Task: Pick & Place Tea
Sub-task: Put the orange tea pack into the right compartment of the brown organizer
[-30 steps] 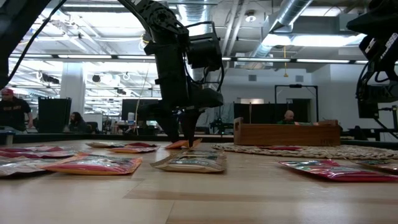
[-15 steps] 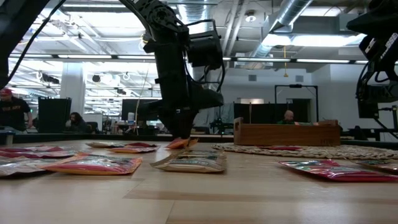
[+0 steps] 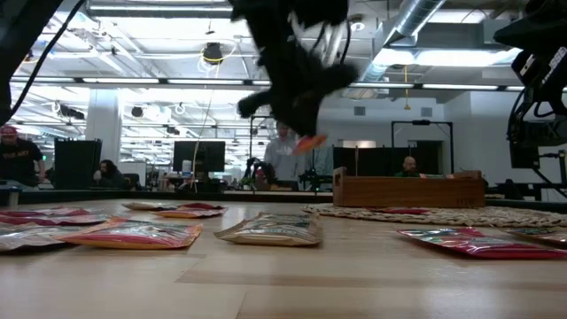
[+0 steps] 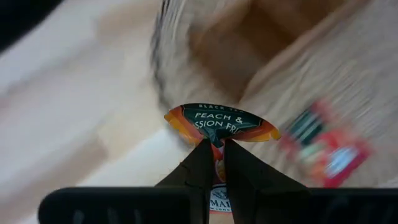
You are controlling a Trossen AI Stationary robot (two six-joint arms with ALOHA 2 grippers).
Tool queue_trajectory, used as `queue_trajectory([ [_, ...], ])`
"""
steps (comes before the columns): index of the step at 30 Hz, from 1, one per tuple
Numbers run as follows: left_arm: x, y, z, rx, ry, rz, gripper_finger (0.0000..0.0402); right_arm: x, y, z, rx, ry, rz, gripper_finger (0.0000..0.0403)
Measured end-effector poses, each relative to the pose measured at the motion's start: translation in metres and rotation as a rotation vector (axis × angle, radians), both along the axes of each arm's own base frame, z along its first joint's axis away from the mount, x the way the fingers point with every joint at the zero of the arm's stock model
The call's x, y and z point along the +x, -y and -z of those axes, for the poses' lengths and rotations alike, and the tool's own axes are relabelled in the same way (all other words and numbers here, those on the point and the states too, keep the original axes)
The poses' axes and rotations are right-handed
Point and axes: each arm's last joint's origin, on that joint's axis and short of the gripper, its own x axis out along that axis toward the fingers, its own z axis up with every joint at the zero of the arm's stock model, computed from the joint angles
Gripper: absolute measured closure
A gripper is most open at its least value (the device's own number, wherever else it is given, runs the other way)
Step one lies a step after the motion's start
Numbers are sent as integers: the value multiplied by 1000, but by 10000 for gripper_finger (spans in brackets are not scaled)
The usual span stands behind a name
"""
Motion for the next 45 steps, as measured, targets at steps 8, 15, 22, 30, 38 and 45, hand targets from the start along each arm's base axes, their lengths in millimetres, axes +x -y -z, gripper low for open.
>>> queue_trajectory([
  [8, 29, -2, -61, 105, 357, 29, 376, 0, 0, 0, 0, 0, -1, 397],
  [15, 35, -2, -71, 116, 462, 35, 377, 0, -1, -2, 44, 7, 2, 397],
  [22, 36, 5, -72, 112, 461, 95, 377, 1, -3, -5, 84, 36, 23, 397],
  [30, 38, 7, -76, 130, 503, 104, 377, 1, -4, -7, 128, 57, 43, 394],
  [38, 43, -3, -88, 139, 637, 71, 377, 4, -12, -12, 216, 71, 62, 325],
  [45, 45, -5, -83, 142, 631, 66, 377, 7, -17, -14, 216, 82, 134, 228],
])
